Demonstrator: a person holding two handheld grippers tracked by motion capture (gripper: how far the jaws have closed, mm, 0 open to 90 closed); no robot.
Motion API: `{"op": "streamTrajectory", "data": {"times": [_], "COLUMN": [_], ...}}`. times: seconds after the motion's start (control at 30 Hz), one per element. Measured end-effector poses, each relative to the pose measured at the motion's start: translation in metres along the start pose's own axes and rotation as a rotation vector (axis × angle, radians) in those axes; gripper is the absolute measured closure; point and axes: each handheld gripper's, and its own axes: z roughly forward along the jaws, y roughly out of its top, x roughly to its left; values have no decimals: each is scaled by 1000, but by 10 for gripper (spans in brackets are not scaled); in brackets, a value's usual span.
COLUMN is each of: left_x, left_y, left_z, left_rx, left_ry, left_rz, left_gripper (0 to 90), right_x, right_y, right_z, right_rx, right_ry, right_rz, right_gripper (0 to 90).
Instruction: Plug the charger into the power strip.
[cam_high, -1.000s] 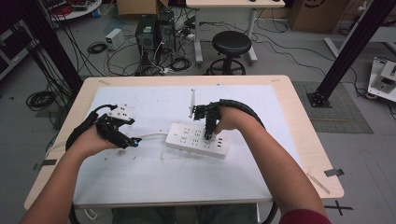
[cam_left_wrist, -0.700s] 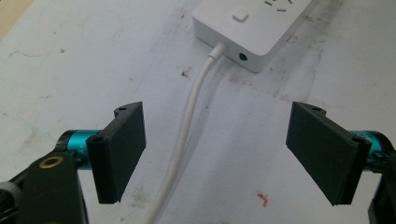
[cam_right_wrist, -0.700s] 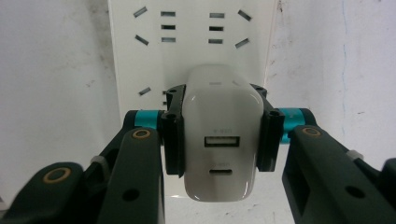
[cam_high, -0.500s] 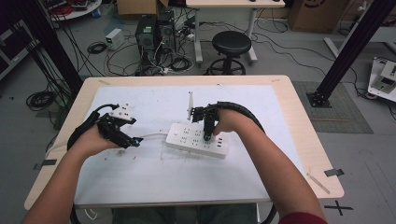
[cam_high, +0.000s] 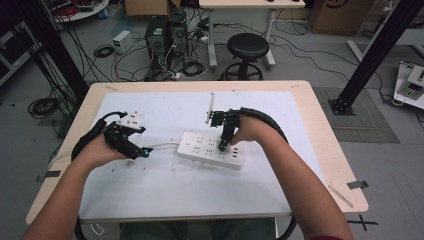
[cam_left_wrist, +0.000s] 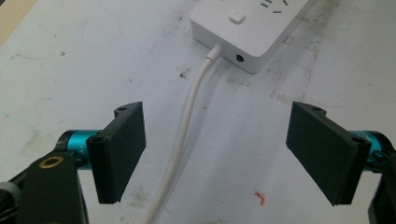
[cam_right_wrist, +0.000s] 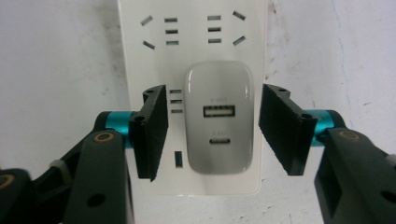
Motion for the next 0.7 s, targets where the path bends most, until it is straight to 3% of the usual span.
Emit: {"op": "streamTrajectory", "data": {"times": [0.07, 0.1, 0.13, 0.27, 0.3, 0.53, 0.67, 0.7], "left_x": [1, 1, 1, 1, 1, 1, 2, 2], "left_y": [-1, -1, -1, 0, 0, 2, 2, 2], "left_z": [-1, -3, -3, -5, -5, -2, -3, -4], "left_rx": [-4, -9, -9, -10, -10, -17, -23, -21], "left_ry": [4, 7, 7, 7, 7, 2, 2, 3], "left_rz": [-4, -9, -9, -4, -4, 1, 6, 11], "left_gripper": [200, 200, 200, 200, 200, 200, 200, 200], "right_x": [-1, -2, -2, -2, -2, -1, 1, 3], "right_y": [-2, -10, -10, -27, -27, -47, -50, -57], "right_z": [-2, -10, -10, -13, -13, -18, -20, -24], "right_rx": [-17, -85, -85, -178, -178, -323, -349, -419], "right_ry": [-1, 14, 14, 48, 48, 83, 70, 73], "right_rz": [2, 29, 29, 84, 84, 118, 126, 136], "right_gripper": [401, 370, 370, 367, 367, 317, 285, 257]}}
